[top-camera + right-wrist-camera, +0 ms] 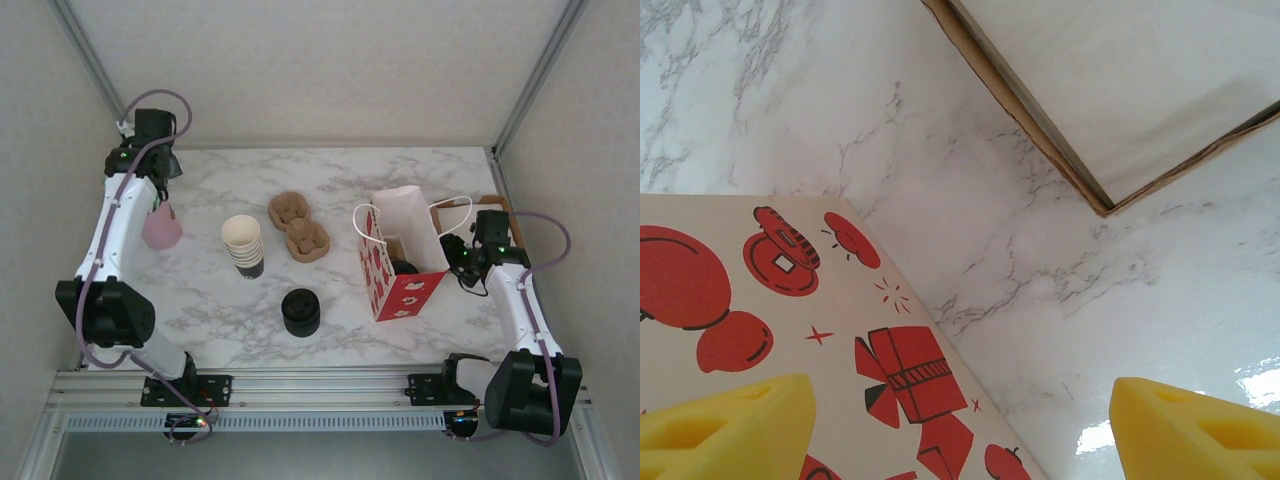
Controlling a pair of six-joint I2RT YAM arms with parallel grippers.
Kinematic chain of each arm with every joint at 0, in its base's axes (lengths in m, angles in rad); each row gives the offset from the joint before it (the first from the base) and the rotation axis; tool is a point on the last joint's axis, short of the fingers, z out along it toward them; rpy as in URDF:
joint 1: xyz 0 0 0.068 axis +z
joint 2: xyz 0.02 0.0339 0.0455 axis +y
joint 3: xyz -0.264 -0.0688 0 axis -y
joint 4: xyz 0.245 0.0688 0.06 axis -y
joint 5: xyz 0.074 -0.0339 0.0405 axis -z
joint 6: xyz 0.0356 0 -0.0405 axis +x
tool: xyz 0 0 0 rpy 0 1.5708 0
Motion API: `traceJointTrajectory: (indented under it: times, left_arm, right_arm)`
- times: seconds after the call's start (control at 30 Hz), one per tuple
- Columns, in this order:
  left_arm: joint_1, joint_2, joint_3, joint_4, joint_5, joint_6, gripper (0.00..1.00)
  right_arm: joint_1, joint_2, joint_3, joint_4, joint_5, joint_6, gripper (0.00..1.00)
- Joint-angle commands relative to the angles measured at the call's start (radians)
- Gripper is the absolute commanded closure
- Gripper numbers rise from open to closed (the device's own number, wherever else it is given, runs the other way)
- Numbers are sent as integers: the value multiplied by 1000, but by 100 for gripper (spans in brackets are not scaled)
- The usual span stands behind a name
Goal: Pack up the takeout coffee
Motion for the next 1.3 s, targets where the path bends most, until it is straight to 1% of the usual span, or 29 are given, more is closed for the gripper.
traceJointTrajectory:
  times: [0.0,0.17,0.33,0.4,0.5,0.6,0.7,0.83,0.97,1.0,1.07,1.13,1.27]
  left_arm:
    - [7,-49,31,-31,-56,12,100]
    - [12,-69,66,-30,-71,19,100]
    - [15,-78,182,-52,-66,21,100]
    - [13,-80,235,-65,-53,22,100]
    - [13,-86,318,-78,3,18,100]
    - [12,-109,378,-65,110,11,100]
    - [13,-130,431,-48,270,-5,100]
    - [10,-144,481,-8,511,-47,100]
    - [1,-144,484,65,791,-103,100]
    - [-8,-143,482,82,846,-114,100]
    - [-44,-133,482,112,926,-133,100]
    - [-90,-124,482,133,980,-138,100]
    - [-222,-102,473,168,1050,-146,100]
  right_arm:
    - [4,-20,34,-9,-14,-5,22]
    - [4,-31,44,-20,-16,-7,22]
    - [4,-42,54,-32,-15,-7,22]
    - [5,-47,60,-37,-12,-7,22]
    - [4,-52,70,-47,-7,-8,22]
    - [3,-57,84,-58,-2,-9,21]
    - [4,-59,101,-72,5,-14,21]
    - [4,-66,126,-91,18,-16,21]
    - [4,-74,152,-114,36,-20,21]
    - [4,-77,161,-120,42,-21,21]
    - [2,-79,183,-138,58,-27,20]
    - [3,-76,208,-155,78,-33,20]
    - [-10,-62,256,-182,98,-45,19]
